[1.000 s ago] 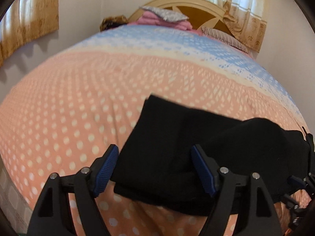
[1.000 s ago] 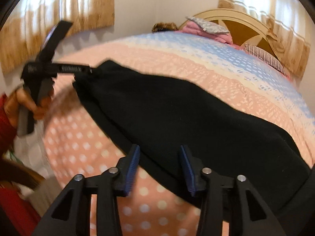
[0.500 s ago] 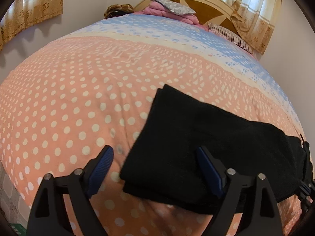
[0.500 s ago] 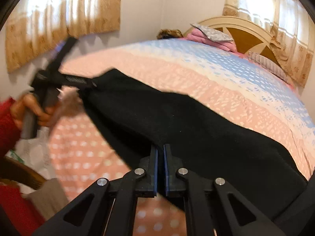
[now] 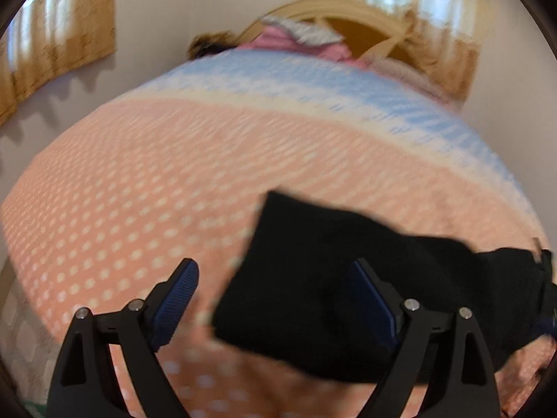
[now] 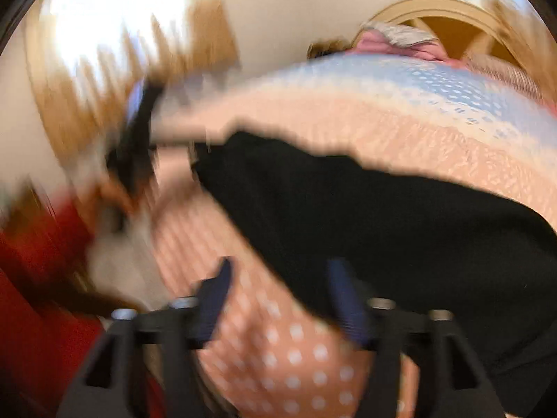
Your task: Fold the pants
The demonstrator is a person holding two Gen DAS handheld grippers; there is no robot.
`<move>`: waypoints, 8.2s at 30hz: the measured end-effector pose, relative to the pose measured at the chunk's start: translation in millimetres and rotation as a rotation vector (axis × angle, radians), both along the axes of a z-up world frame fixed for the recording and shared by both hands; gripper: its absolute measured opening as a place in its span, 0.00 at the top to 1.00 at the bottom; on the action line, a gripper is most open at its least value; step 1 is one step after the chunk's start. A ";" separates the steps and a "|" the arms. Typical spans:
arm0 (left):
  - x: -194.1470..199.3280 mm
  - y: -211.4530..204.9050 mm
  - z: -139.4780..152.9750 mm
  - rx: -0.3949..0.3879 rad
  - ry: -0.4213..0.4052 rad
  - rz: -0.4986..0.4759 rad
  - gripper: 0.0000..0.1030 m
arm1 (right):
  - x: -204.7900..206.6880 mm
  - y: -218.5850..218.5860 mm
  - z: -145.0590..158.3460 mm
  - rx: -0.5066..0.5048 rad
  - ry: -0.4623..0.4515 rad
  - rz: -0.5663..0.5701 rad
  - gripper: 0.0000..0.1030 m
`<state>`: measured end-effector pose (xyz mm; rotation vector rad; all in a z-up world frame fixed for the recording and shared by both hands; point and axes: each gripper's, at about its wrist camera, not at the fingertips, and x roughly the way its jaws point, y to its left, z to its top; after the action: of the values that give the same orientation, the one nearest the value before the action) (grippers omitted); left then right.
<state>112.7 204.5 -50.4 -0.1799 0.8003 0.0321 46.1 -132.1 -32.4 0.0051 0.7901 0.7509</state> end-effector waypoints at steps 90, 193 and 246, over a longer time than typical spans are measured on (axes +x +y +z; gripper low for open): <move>-4.6 -97.8 -52.7 0.177 -0.032 -0.070 0.00 | 124.0 -206.5 8.0 -0.176 0.059 -1.039 0.32; -61.1 -306.1 -26.6 0.152 -0.011 -0.730 0.00 | -52.3 -434.6 -8.9 0.096 0.033 -1.390 0.69; -42.3 -220.4 -1.7 -0.084 -0.072 -0.528 0.00 | -58.2 -277.7 44.4 -0.367 -0.134 -1.002 0.86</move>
<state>70.3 -15.9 -52.1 -0.0445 0.7574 -0.5040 -12.2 -409.8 12.0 0.0188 0.6754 -0.3416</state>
